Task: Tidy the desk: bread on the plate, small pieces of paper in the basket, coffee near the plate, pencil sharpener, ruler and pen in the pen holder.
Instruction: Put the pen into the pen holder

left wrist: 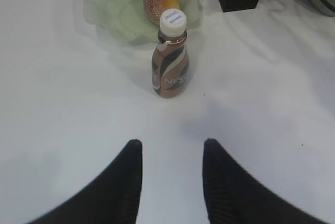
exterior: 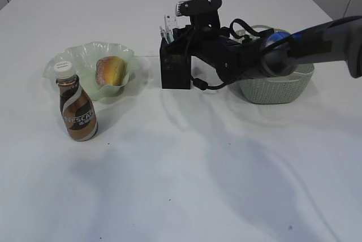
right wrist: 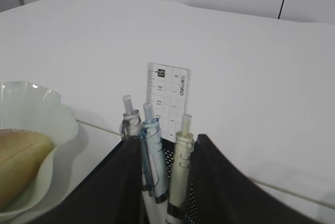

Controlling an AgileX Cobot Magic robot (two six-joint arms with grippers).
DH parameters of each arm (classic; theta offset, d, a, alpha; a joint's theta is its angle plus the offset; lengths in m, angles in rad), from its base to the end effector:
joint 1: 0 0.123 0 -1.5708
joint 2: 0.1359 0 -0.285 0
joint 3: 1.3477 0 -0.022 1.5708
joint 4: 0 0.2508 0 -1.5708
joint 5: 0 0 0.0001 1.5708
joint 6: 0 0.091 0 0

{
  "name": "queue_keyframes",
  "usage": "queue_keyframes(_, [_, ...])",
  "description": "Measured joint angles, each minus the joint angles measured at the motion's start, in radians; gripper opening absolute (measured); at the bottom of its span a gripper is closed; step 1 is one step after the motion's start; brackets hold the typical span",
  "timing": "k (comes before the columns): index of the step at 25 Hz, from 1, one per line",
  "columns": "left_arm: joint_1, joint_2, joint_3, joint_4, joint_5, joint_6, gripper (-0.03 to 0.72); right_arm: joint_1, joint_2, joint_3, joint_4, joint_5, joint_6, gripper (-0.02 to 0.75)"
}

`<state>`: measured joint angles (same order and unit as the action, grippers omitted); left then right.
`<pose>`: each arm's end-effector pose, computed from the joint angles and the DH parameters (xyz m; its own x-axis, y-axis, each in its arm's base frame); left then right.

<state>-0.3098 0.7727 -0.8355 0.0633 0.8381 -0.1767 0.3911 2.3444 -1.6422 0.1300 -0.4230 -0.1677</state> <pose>0.1343 -0.0385 0.3493 -0.6348 0.0627 -0.7701 0.1866 0.9797 -0.0740 0.4933 0.1982 0.1536 -0.1628 -0.1201 -0.9793 -0.3408 0.9383 -0.0584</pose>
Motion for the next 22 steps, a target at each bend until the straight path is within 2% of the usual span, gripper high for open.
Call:
queue_keyframes(2, [0.000,0.000,0.000,0.002,-0.009,0.000,0.267,0.000,-0.003,0.000,0.002,0.004,0.000,0.279])
queue_keyframes(9, [0.000,0.000,0.000,0.037,-0.083,0.000,0.269,0.000,-0.138,-0.001,0.004,0.276,0.004,0.281])
queue_keyframes(11, [0.000,0.000,-0.004,0.041,-0.097,0.000,0.286,0.000,-0.154,-0.001,0.004,0.303,0.004,0.281])
queue_keyframes(14, [0.000,0.000,-0.032,0.066,-0.101,0.000,0.367,0.000,-0.285,-0.002,0.004,0.453,0.004,0.281])
queue_keyframes(18, [0.000,0.000,-0.101,0.119,-0.097,0.000,0.491,0.000,-0.390,-0.002,0.004,0.549,0.004,0.282])
queue_keyframes(19, [0.000,0.000,-0.123,0.133,-0.087,0.000,0.508,0.000,-0.452,-0.002,0.004,0.623,0.004,0.290])
queue_keyframes(22, [0.000,0.000,-0.194,0.165,-0.017,0.000,0.527,0.000,-0.458,-0.002,0.004,0.637,0.004,0.293])
